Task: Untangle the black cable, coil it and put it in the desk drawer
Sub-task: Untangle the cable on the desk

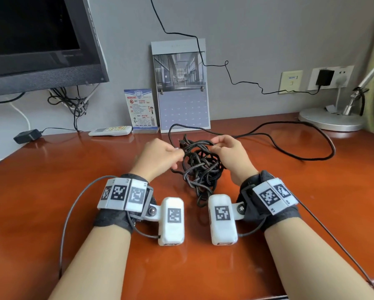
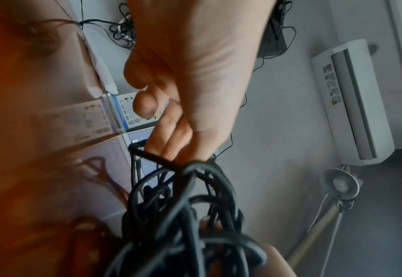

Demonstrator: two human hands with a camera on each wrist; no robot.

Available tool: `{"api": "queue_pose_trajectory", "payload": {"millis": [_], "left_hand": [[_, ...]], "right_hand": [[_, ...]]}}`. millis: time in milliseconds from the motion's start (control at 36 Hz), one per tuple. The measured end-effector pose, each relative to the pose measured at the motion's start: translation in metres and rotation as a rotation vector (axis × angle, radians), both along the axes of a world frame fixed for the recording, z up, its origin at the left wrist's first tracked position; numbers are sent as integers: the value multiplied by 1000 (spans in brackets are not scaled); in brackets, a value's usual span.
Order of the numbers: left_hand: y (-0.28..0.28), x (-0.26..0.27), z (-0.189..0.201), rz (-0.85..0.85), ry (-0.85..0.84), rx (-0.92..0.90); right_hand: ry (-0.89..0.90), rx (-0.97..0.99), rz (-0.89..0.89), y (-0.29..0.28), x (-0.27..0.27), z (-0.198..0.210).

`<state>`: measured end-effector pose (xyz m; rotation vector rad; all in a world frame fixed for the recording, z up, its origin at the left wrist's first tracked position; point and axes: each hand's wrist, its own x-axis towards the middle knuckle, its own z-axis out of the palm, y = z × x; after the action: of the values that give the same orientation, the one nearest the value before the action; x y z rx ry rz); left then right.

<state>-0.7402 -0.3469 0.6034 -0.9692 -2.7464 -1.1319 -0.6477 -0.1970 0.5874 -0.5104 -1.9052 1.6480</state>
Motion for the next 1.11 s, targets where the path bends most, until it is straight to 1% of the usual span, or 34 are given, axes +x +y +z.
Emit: {"api": "queue_pose_trajectory", "payload": {"millis": [28,83,139,222,278,333,389,444,500,556,667,750,861,889,917,972,1000,1028,1055,1111], "left_hand": [[0,0,-2,26,5,-52],[2,2,-4,54,36,-88],[4,0,-7,21,47,-65],[7,4,-10,-85,3,-8],[8,4,-12,-89,-6,32],[8,3,-13,-73,-7,85],[9,4,-12,-55,22,123],[10,6,-10,-36,71,146],[11,8,-8,-26,102,164],[11,7,-8,-53,106,178],[11,7,-6,-149,45,237],[12,8,-4,-181,36,273],[15,13,-1,-208,69,306],[16,14,0,-210,51,360],[16,15,2,-203,-3,448],[13,16,7,-174,-174,637],[12,14,8,-156,-234,682],[11,12,8,-143,-268,670],[10,10,6,-145,-296,608],[9,10,1,-207,-344,427]], "right_hand": [[17,-41,7,0,1,0],[42,-121,17,-1,1,0],[47,-156,30,-3,0,-1],[44,-171,37,-6,2,0],[63,-168,13,-7,2,1],[75,-95,-33,-8,0,0],[46,52,-81,-10,-1,0],[-15,213,-76,-14,0,0],[-47,306,-44,-16,0,1],[-45,340,-14,-15,0,1],[-69,363,86,-15,2,4],[-54,323,134,-13,3,8],[5,291,95,-11,5,8],[11,288,84,-10,5,7],[8,274,76,-9,6,6],[-2,207,97,-5,8,6],[-1,160,120,-5,10,6],[0,115,149,-5,11,7],[6,80,176,-5,11,8],[8,31,209,-8,11,8]]}}
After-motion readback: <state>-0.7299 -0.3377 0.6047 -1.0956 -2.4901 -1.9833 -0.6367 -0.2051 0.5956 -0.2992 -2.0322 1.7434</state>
